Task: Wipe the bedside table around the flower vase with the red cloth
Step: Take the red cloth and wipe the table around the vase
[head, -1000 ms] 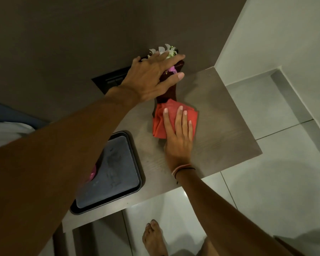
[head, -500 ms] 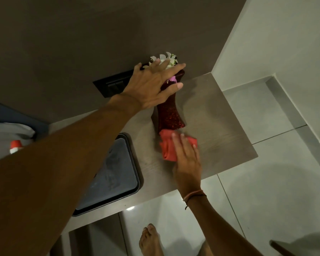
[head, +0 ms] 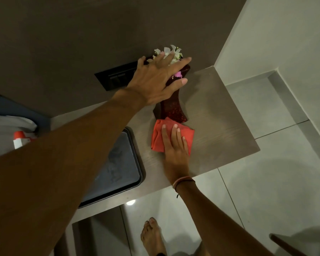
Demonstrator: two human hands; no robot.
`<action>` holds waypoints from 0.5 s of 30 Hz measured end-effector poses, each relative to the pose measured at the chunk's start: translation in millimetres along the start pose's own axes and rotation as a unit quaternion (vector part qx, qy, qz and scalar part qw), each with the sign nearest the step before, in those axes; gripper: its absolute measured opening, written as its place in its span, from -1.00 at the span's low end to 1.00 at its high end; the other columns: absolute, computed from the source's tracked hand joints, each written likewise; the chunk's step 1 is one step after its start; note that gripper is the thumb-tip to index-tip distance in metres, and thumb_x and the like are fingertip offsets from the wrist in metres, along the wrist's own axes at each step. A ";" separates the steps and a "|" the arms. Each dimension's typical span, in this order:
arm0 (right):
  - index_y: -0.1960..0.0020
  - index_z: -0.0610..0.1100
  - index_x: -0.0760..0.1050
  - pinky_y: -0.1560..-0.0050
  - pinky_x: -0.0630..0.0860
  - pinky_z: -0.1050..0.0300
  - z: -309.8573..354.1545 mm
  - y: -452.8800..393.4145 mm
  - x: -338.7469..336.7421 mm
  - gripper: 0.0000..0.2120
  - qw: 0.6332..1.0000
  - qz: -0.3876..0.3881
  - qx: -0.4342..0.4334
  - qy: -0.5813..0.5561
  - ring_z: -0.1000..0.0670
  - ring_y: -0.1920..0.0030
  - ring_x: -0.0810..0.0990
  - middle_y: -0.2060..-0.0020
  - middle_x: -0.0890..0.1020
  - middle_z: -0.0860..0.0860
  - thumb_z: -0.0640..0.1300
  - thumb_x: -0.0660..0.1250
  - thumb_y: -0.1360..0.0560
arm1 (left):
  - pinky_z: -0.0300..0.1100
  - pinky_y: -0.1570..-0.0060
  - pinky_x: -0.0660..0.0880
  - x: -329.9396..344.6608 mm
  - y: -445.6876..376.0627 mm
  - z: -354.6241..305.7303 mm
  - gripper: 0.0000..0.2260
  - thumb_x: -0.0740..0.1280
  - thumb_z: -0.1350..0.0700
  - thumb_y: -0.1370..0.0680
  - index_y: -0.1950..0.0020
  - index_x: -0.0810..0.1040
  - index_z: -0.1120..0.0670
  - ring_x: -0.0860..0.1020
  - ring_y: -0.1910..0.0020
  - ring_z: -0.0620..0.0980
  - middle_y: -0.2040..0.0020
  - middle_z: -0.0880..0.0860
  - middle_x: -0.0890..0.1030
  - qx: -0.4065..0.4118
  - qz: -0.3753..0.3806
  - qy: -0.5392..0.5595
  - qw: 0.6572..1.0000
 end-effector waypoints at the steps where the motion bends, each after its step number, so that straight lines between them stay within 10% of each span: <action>1: -0.63 -0.06 0.09 -0.58 0.13 -0.27 -1.4 3.8 -4.2 -0.42 0.999 0.017 -0.014 -0.028 -0.21 -0.63 0.12 -0.62 0.17 -0.20 -0.18 0.18 -0.66 | 0.40 -0.57 0.06 0.6 2.1 -1.1 -0.44 0.02 -0.27 -0.67 -0.66 0.03 -0.21 0.05 -0.68 0.15 -0.69 0.12 0.12 -0.001 0.000 -0.001 1.000; 4: -0.57 -0.09 0.27 -0.50 0.36 -0.13 -11.2 13.4 -24.5 -0.44 0.974 0.045 0.011 -0.220 -0.15 -0.46 0.45 -0.48 0.47 -0.17 -0.34 0.24 -0.60 | 0.42 -0.56 0.05 4.6 7.3 -6.1 -0.43 0.01 -0.28 -0.66 -0.66 0.02 -0.21 0.04 -0.69 0.16 -0.70 0.12 0.10 0.005 -0.002 -0.007 1.000; 8: -0.37 0.03 0.51 0.00 0.60 0.34 -41.4 29.6 -54.4 -0.68 0.851 0.013 0.234 -0.470 0.17 0.00 0.66 0.01 0.69 0.23 -0.19 0.27 -0.65 | 0.40 -0.57 0.01 16.6 23.7 -20.1 -0.43 -0.01 -0.30 -0.64 -0.65 0.01 -0.25 0.01 -0.69 0.15 -0.71 0.10 0.05 0.005 -0.022 -0.044 0.999; 15: -0.30 -0.06 0.56 0.18 0.66 0.02 -80.4 76.0 -83.1 -0.58 0.656 -0.032 0.371 -0.656 -0.17 -0.10 0.67 -0.09 0.74 -0.08 -0.31 0.25 -0.49 | 0.41 -0.57 -0.11 42.3 48.7 -40.6 -0.38 -0.20 -0.34 -0.58 -0.65 -0.08 -0.26 -0.13 -0.70 0.15 -0.72 0.08 -0.10 0.023 -0.025 -0.086 0.996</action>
Point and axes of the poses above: each hand's wrist, its own y-axis away from the middle knuckle, its own x-axis out of the palm, z = x × y, the point moved 5 cm from there along -y, towards the middle knuckle
